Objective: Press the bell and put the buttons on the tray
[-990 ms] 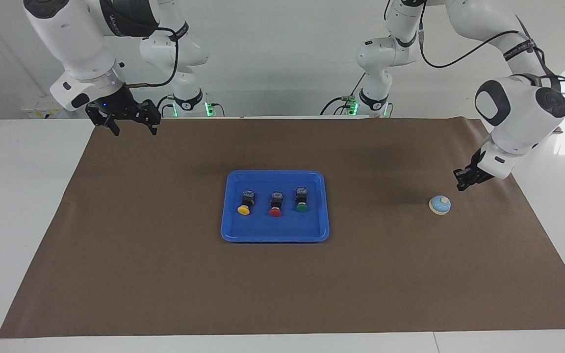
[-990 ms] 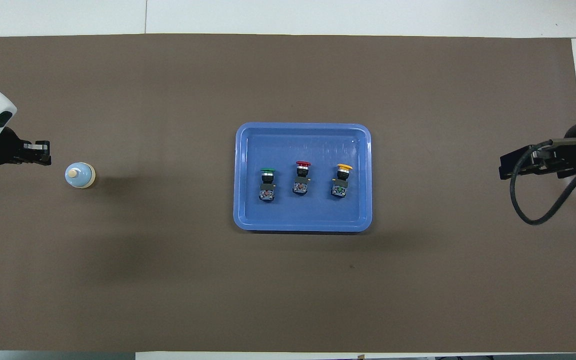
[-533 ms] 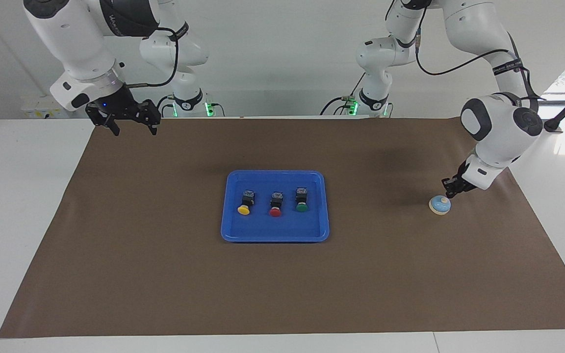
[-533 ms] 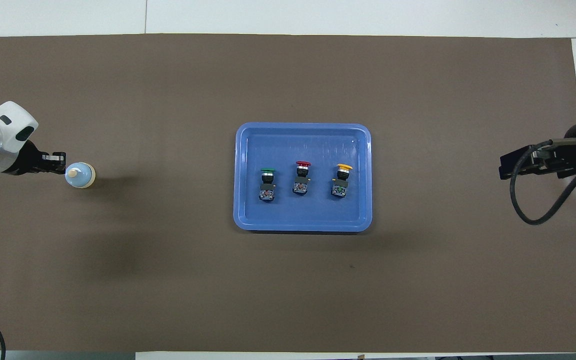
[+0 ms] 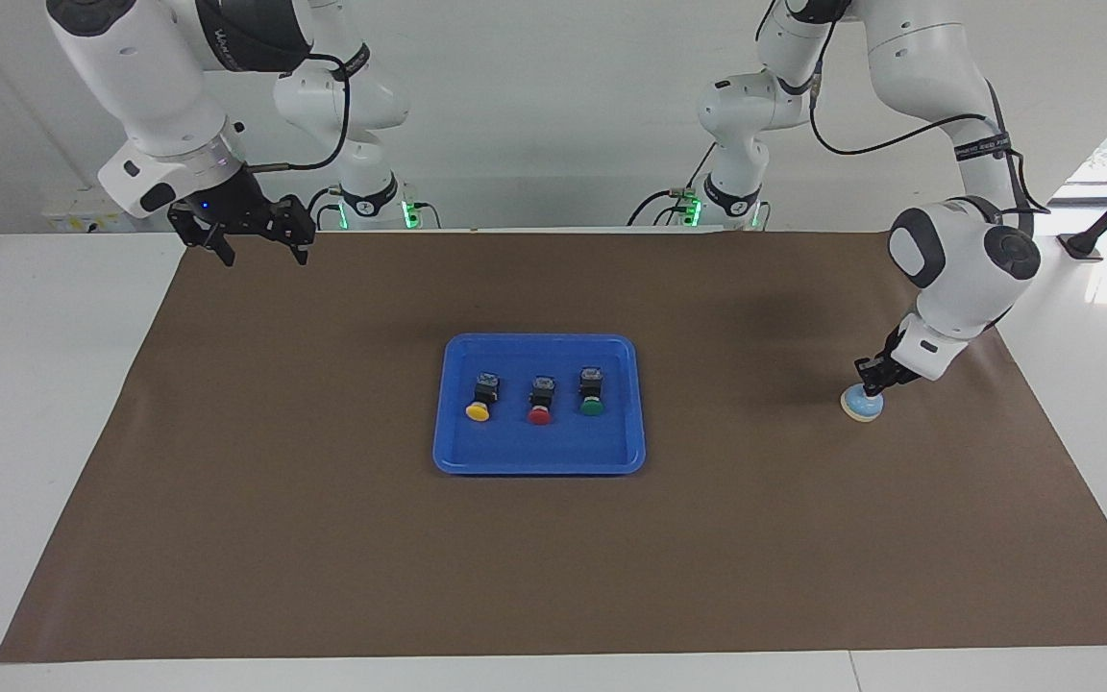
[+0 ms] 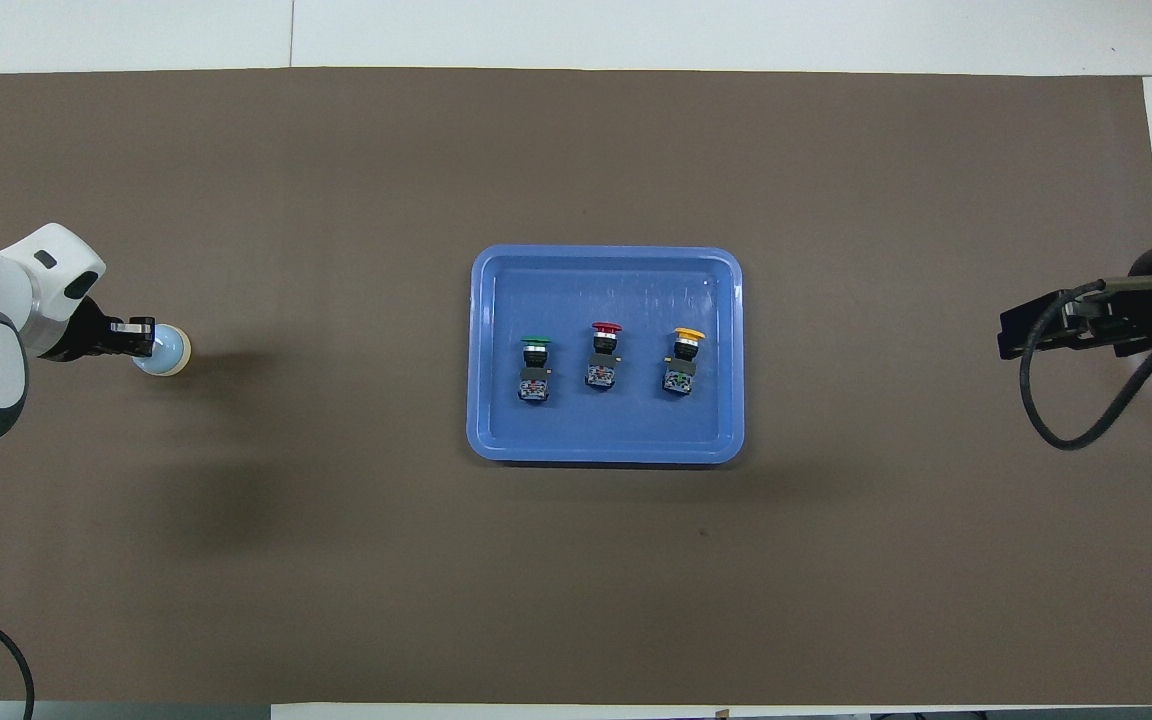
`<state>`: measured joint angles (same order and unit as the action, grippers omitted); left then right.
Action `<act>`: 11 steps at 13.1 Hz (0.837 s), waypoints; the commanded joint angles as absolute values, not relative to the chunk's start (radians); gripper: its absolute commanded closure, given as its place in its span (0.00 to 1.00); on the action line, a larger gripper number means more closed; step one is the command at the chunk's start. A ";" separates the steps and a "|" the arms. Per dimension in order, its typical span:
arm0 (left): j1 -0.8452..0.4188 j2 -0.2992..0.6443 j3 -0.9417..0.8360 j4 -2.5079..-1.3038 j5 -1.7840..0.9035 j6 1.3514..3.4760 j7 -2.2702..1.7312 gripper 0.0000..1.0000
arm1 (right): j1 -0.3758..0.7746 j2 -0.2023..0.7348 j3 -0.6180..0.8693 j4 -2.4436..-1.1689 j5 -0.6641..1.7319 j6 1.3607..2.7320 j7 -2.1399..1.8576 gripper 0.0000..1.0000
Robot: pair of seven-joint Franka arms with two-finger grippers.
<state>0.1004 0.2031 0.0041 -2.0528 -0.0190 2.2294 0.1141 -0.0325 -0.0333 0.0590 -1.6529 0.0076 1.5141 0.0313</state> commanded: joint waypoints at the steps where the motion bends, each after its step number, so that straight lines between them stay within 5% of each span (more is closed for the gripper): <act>1: 0.095 0.221 0.009 -2.076 -0.006 2.251 0.124 0.54 | -0.054 -0.052 0.074 -1.671 0.008 1.517 0.009 0.00; 2: 0.095 0.216 0.008 -2.045 -0.008 2.221 0.123 0.01 | -0.054 -0.052 0.074 -1.671 0.009 1.517 0.009 0.00; 8: 0.057 0.115 -0.002 -1.778 -0.008 1.765 0.117 0.00 | -0.054 -0.052 0.074 -1.671 0.008 1.517 0.009 0.00; 11: 0.043 -0.003 -0.002 -1.778 -0.008 1.649 0.113 0.00 | -0.054 -0.052 0.074 -1.671 0.008 1.517 0.009 0.00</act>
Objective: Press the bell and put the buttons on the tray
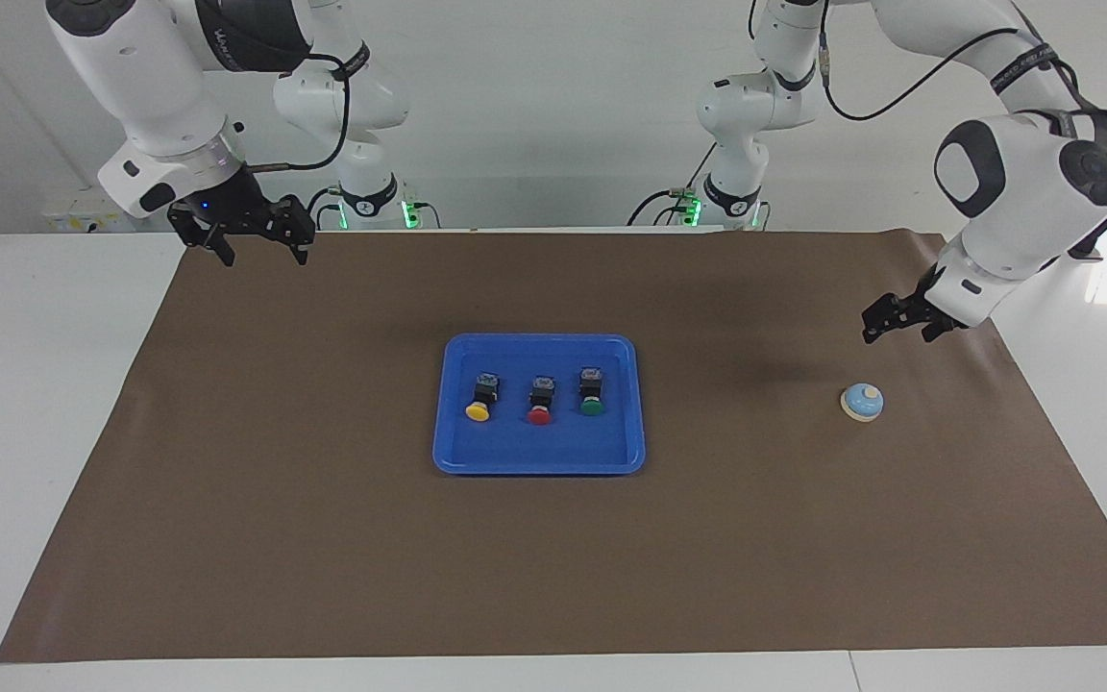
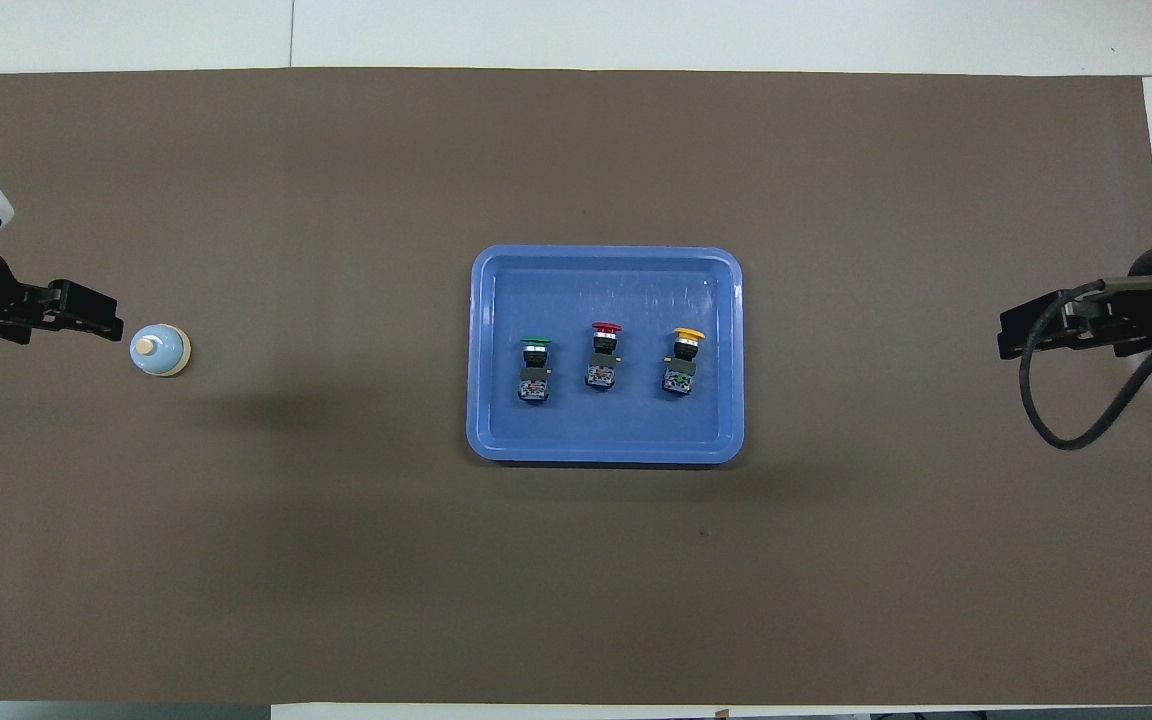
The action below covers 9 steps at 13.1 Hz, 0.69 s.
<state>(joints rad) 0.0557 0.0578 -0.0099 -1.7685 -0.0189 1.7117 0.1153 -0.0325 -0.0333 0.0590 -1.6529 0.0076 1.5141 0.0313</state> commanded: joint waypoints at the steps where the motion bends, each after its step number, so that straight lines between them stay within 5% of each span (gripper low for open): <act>1: 0.043 -0.017 -0.002 -1.775 -0.008 1.626 0.114 0.00 | -0.054 -0.052 0.074 -1.671 0.009 1.517 0.009 0.00; 9: 0.040 -0.023 -0.002 -1.775 -0.011 1.617 0.112 0.00 | -0.054 -0.052 0.074 -1.671 0.008 1.517 0.009 0.00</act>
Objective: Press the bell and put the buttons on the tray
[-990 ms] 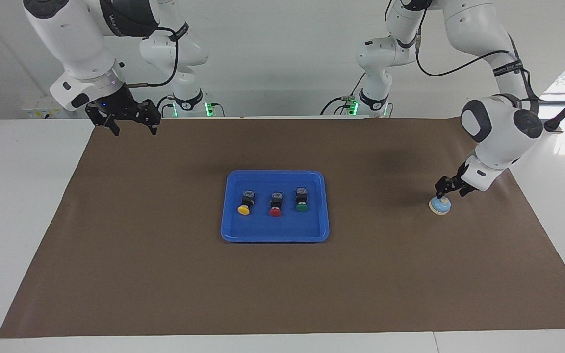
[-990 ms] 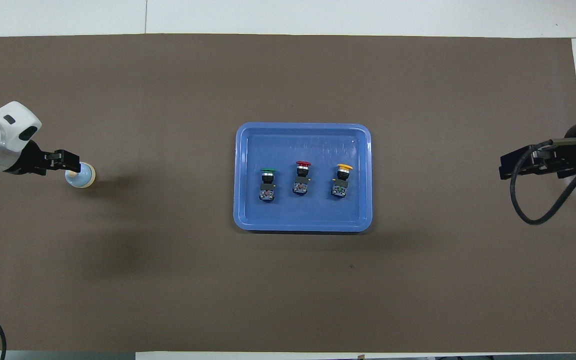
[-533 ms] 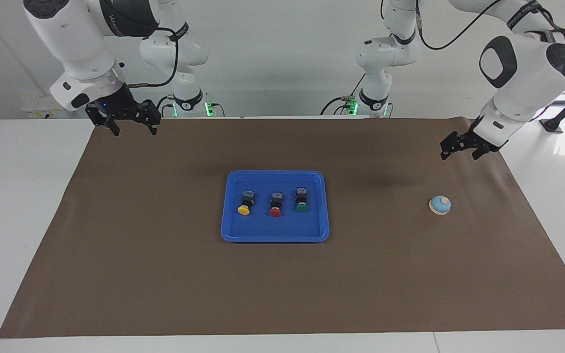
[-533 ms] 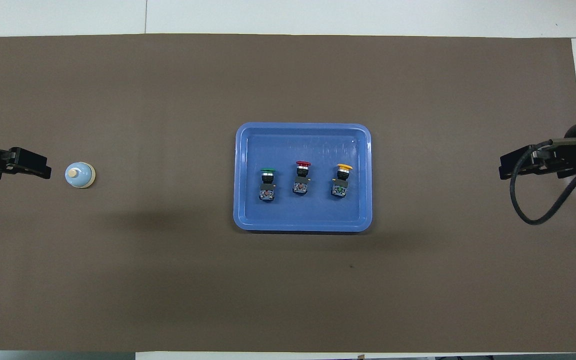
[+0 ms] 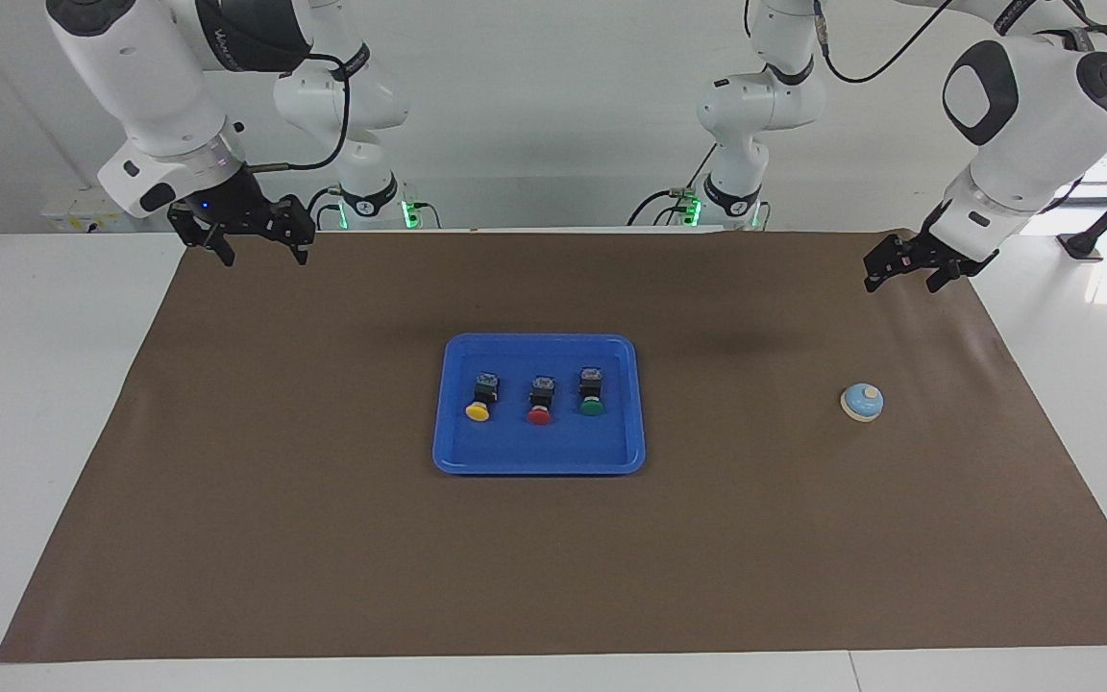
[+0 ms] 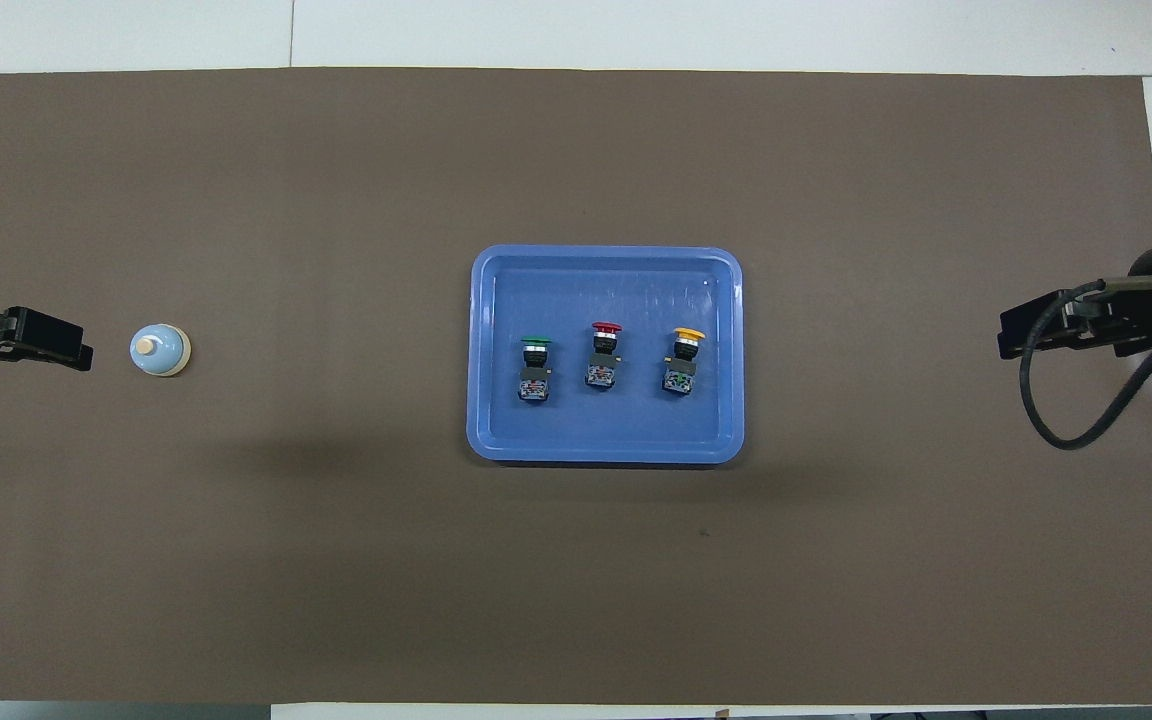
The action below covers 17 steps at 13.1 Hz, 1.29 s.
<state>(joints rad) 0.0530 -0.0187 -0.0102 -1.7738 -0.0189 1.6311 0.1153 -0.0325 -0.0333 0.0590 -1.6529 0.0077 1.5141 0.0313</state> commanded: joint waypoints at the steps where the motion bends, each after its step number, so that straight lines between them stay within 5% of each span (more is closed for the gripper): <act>1: 0.032 -0.023 -0.003 -1.775 -0.011 1.615 0.115 0.00 | -0.054 -0.052 0.074 -1.671 0.009 1.517 0.009 0.00; 17: -0.025 0.009 -0.003 -1.649 -0.006 1.565 0.086 0.00 | -0.054 -0.052 0.074 -1.671 0.008 1.517 0.009 0.00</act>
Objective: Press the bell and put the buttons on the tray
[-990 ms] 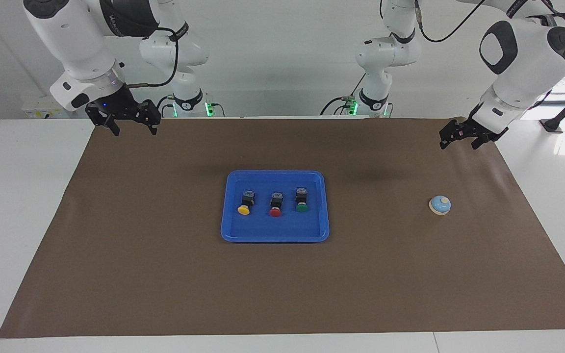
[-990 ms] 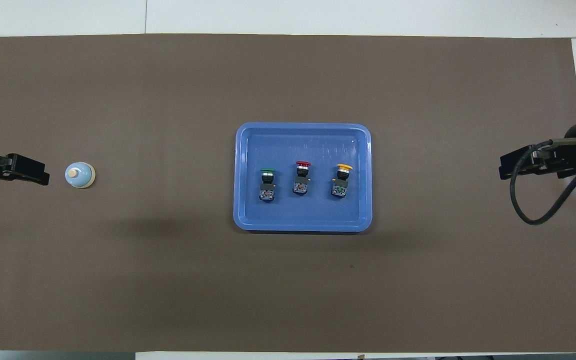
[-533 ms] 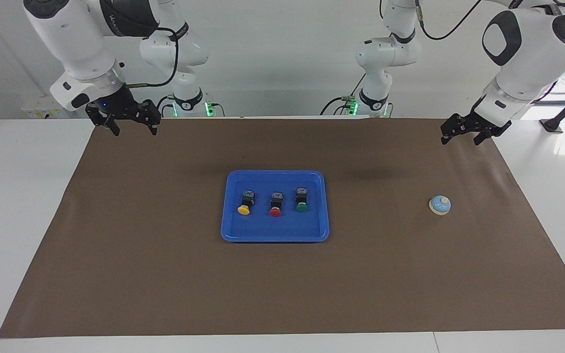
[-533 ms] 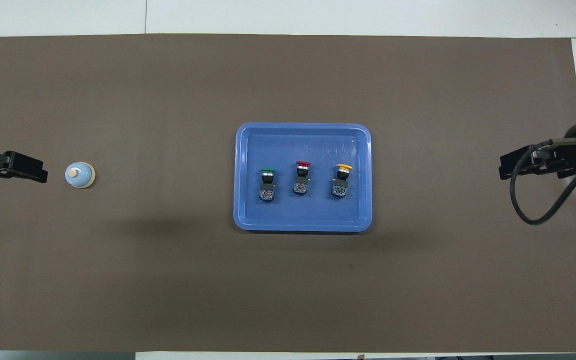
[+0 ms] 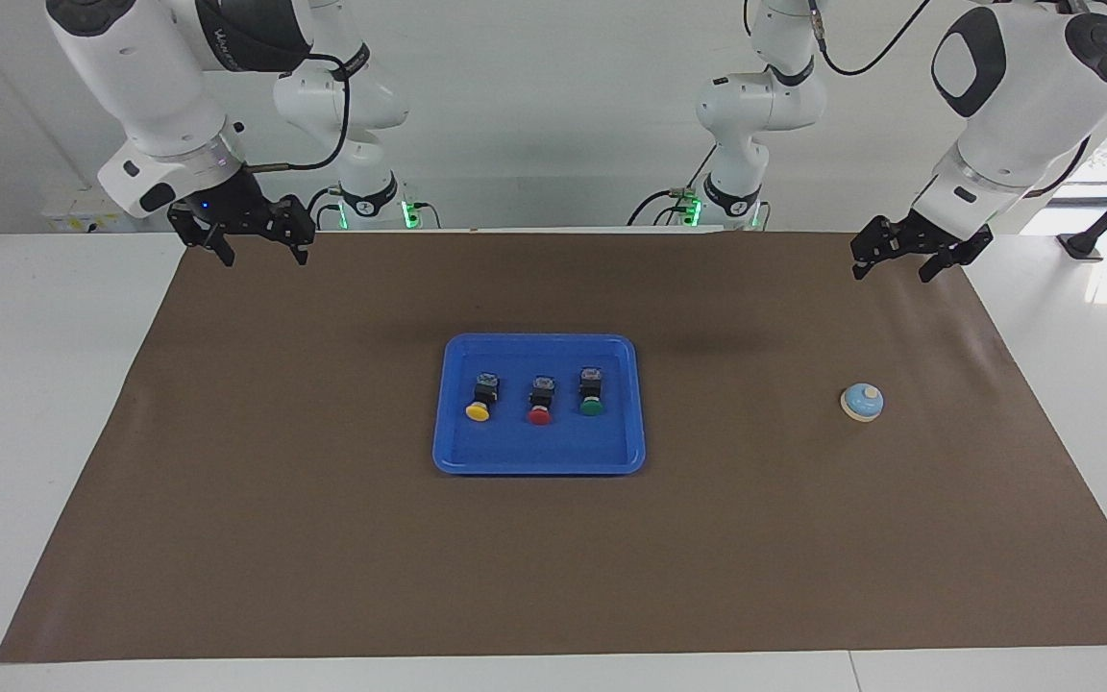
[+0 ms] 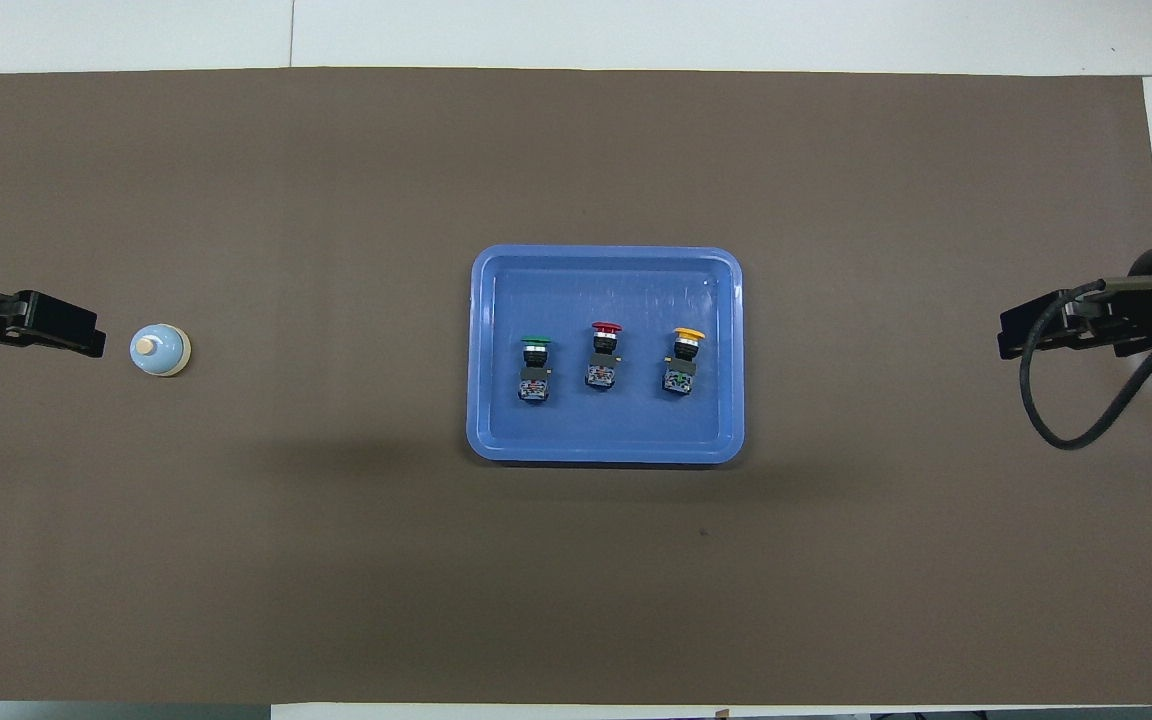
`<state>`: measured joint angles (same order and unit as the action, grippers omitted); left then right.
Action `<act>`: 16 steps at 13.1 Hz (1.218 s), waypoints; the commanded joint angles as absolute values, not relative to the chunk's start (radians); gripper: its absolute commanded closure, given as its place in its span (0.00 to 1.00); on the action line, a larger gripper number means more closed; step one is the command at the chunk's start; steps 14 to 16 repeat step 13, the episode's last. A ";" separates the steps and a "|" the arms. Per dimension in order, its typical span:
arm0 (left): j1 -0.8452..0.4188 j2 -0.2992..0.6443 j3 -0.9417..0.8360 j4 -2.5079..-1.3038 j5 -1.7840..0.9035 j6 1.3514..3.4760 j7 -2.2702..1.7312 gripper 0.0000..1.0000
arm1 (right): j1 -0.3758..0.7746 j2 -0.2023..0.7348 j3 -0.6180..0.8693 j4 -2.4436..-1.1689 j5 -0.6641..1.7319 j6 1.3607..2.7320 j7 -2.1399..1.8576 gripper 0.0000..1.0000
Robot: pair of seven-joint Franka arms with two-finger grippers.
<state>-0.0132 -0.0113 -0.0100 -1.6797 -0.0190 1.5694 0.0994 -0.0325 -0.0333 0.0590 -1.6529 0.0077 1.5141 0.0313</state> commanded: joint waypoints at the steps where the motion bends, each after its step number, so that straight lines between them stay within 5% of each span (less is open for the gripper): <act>1: -0.023 0.009 -0.002 -1.651 -0.008 1.578 0.083 0.00 | -0.054 -0.052 0.074 -1.671 0.009 1.517 0.009 0.00; 16: -0.023 0.006 -0.002 -1.660 -0.009 1.588 0.064 0.00 | -0.054 -0.052 0.074 -1.671 0.009 1.517 0.009 0.00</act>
